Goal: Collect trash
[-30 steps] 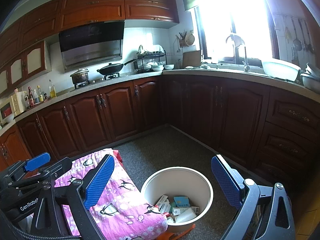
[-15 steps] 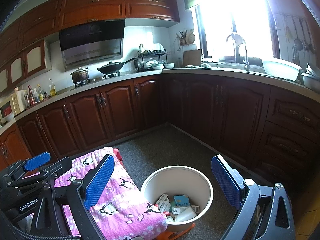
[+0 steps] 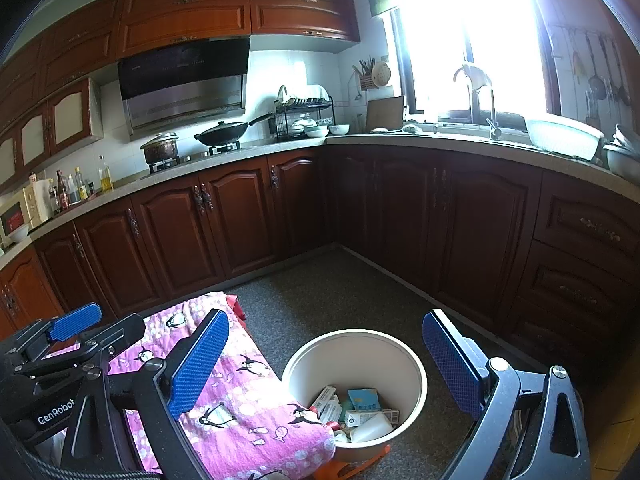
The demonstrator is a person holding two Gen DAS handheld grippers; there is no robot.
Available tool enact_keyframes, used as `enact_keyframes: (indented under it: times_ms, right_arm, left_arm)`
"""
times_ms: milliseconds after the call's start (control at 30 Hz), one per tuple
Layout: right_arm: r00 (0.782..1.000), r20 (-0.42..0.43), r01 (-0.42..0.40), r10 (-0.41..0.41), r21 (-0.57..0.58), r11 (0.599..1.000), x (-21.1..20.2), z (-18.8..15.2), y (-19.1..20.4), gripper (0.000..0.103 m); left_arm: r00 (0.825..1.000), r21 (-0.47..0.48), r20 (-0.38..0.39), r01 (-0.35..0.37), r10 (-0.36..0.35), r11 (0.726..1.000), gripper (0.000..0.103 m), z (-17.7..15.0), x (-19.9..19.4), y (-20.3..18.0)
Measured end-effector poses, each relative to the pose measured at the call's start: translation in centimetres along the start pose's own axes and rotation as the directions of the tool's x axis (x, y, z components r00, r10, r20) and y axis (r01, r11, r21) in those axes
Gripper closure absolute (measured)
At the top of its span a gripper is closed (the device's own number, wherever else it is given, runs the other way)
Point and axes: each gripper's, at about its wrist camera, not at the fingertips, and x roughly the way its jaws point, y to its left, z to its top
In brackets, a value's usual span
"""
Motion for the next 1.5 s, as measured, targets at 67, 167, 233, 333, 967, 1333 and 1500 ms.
enact_keyframes:
  times_ms: [67,167,233,333,967,1333,1500]
  right_arm:
    - [1.000,-0.001,0.000,0.000,0.000,1.000,0.1,0.0,-0.1,0.007]
    - [1.000,0.000,-0.001,0.001,-0.001,1.000,0.1,0.0,-0.1,0.007]
    - [1.000,0.000,-0.001,0.001,-0.001,1.000,0.2,0.0,-0.1,0.007]
    - [1.000,-0.003,-0.002,0.002,0.002,1.000,0.3,-0.1,-0.3,0.007]
    - [1.000,-0.008,0.003,-0.003,0.013,1.000,0.8,0.1,-1.2,0.006]
    - [1.000,-0.010,0.002,-0.002,0.013,1.000,0.8,0.0,-1.3,0.006]
    - [1.000,-0.013,0.005,-0.005,0.012,1.000,0.7,-0.1,-1.4,0.007]
  left_arm:
    - [1.000,0.003,0.000,0.006,-0.006,1.000,0.034,-0.1,0.0,0.1]
    - [1.000,0.006,0.000,0.017,-0.017,1.000,0.034,-0.2,0.1,0.2]
    - [1.000,0.011,0.003,0.020,-0.020,1.000,0.034,-0.1,0.1,0.4]
    - [1.000,0.021,0.007,0.020,-0.021,1.000,0.034,-0.2,0.0,0.3]
    - [1.000,0.065,-0.001,-0.002,0.002,0.998,0.034,-0.2,-0.1,-0.5]
    - [1.000,0.065,0.001,0.026,-0.026,0.998,0.034,-0.4,0.0,-0.4]
    - [1.000,0.063,-0.004,0.031,-0.031,0.998,0.034,-0.5,0.1,-0.2]
